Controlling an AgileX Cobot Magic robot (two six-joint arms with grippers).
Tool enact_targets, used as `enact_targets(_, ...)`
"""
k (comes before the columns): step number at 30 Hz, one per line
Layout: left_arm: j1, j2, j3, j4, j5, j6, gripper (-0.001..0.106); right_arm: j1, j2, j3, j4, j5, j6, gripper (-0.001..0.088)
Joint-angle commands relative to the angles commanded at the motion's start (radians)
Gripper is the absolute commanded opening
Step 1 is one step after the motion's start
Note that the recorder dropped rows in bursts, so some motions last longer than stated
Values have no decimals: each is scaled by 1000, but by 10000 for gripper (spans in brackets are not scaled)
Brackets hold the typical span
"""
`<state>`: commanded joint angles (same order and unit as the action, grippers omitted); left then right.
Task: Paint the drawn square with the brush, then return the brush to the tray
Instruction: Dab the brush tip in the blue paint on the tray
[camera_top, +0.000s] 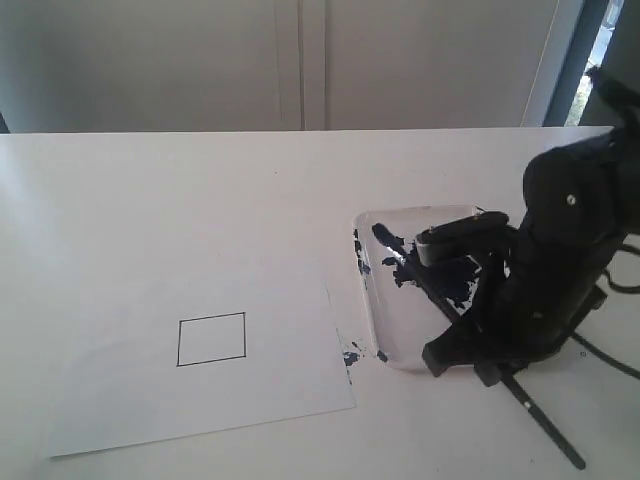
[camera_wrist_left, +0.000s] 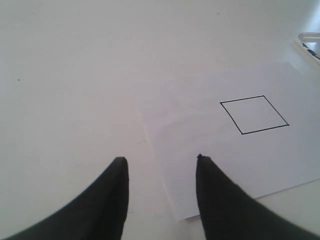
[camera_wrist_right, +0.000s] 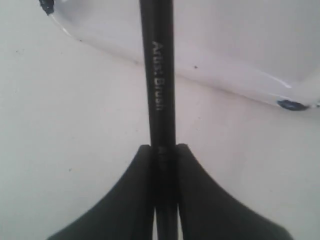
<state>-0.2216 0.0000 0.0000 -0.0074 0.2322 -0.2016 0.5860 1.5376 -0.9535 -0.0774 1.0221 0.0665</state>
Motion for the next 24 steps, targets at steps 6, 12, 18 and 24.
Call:
enact_targets(6, 0, 0, 0, 0, 0, 0, 478, 0, -13, -54, -171, 199, 64, 0)
enact_targets(12, 0, 0, 0, 0, 0, 0, 478, 0, -9, -56, -163, 199, 24, 0)
enact_targets(18, 0, 0, 0, 0, 0, 0, 478, 0, 9, -56, -186, 199, 15, 0)
enact_targets(24, 0, 0, 0, 0, 0, 0, 478, 0, 67, -56, -197, 199, 15, 0)
